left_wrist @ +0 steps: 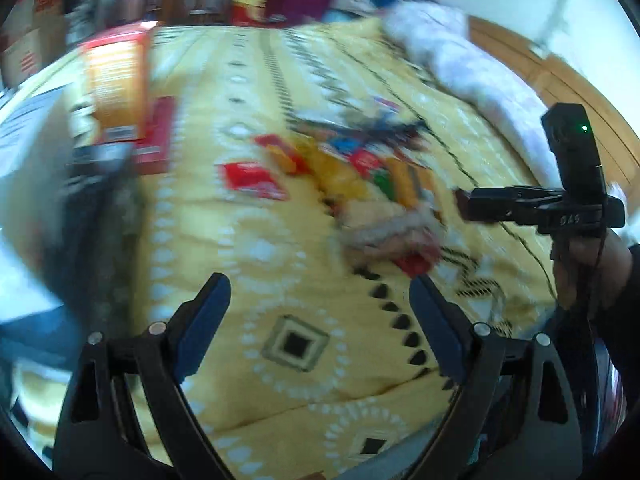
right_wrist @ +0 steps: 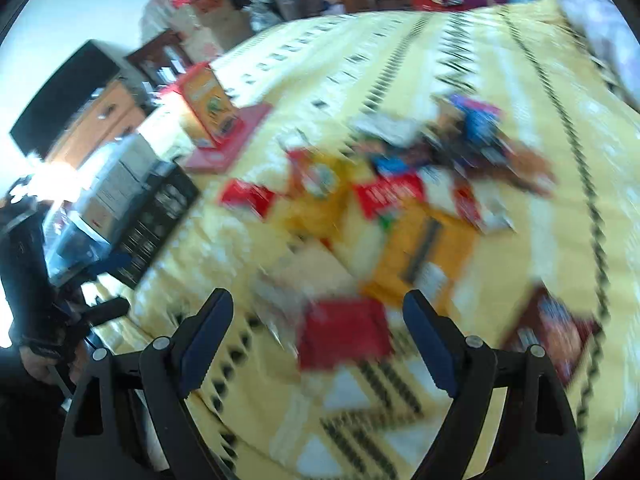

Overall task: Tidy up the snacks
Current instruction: 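Move both open tools back over the snacks on the bed, then grasp the clear twisted-dough-stick packet with the left tool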

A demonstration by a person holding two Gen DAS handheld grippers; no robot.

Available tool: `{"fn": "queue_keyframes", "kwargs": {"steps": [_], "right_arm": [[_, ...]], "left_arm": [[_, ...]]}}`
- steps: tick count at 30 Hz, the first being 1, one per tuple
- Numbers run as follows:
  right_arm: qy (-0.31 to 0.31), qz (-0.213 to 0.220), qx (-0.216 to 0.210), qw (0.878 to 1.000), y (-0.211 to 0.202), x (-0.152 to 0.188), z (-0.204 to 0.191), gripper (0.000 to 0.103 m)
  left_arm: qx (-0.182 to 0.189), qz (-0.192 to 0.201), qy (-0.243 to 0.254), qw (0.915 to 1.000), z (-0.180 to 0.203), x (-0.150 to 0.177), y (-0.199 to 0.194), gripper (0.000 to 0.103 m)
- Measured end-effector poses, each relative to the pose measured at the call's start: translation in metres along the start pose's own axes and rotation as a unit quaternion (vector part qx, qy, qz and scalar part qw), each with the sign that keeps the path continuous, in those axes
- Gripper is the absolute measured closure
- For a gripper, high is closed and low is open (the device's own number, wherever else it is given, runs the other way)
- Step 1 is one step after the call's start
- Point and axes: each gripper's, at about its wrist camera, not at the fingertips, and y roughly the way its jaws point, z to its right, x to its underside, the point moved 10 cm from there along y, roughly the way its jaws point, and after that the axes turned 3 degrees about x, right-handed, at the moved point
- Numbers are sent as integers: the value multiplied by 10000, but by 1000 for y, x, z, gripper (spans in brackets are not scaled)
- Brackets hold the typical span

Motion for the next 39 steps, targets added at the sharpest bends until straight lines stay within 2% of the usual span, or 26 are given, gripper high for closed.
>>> {"fn": "queue_keyframes", "kwargs": {"steps": [3, 4, 5, 6, 7, 9, 12, 13, 14, 15, 16, 20, 22, 24, 26, 28, 30, 32, 33, 35, 37, 39], "right_arm": [[362, 51, -43, 9993, -8, 25, 5, 14], [489, 86, -107, 9987, -10, 31, 5, 14], [584, 128, -150, 9981, -13, 40, 5, 14], [647, 145, -162, 9977, -14, 46, 6, 14], [746, 155, -196, 9969, -15, 52, 7, 14], [902, 157, -243, 9955, -13, 59, 10, 13], [1017, 187, -182, 9945, -16, 66, 21, 13], [1045, 176, -180, 9942, -16, 66, 25, 13], [1055, 180, -159, 9941, -17, 66, 28, 13], [1055, 198, -136, 9941, -19, 66, 32, 13], [1060, 220, -120, 9941, -19, 64, 34, 13], [1139, 403, -84, 9926, -19, 53, 40, 13], [1102, 464, 49, 9928, -15, 45, 41, 13], [1080, 521, 139, 9927, -7, 36, 41, 12], [1097, 624, 353, 9914, 3, 25, 45, 12], [1129, 639, 482, 9904, 16, 15, 49, 12], [1149, 616, 651, 9893, 30, 7, 54, 12], [1125, 593, 853, 9882, 43, 0, 59, 11], [1147, 558, 936, 9874, 49, -2, 61, 11], [1275, 401, 980, 9862, 65, -4, 65, 11], [1260, 250, 1125, 9853, 77, -4, 67, 11], [1225, 161, 1258, 9843, 88, -2, 70, 11]], "left_arm": [[426, -314, 226, 9983, 24, 0, 33, 14], [375, -219, 455, 9980, 30, -5, 40, 14], [225, -54, 888, 9958, 37, -10, 47, 14], [-39, 86, 1457, 9893, 46, -14, 58, 14], [-121, 68, 1730, 9848, 50, -15, 69, 14], [33, -121, 1940, 9809, 57, -14, 94, 14], [53, -176, 2071, 9782, 58, -15, 116, 14], [11, -210, 2081, 9779, 57, -15, 121, 14], [-16, -237, 2066, 9781, 56, -14, 125, 21], [4, -293, 2028, 9788, 55, -14, 126, 31], [25, -360, 1964, 9799, 53, -12, 125, 47], [204, -411, 1467, 9881, 51, -11, 105, 62], [135, -364, 1144, 9927, 46, -13, 93, 67], [93, -348, 842, 9958, 39, -12, 80, 78], [-103, -437, 482, 9978, 25, -9, 66, 79], [-112, -463, 398, 9981, 17, -5, 58, 79], [-208, -511, 330, 9979, 6, 1, 54, 79], [-171, -442, 214, 9986, -5, 6, 54, 72], [-27, -436, 45, 9990, -11, 10, 55, 65], [80, -321, -225, 9992, -20, 13, 52, 33], [-15, -35, -432, 9991, -29, 14, 43, 20], [-59, 125, -482, 9987, -32, 15, 37, 15]]}}
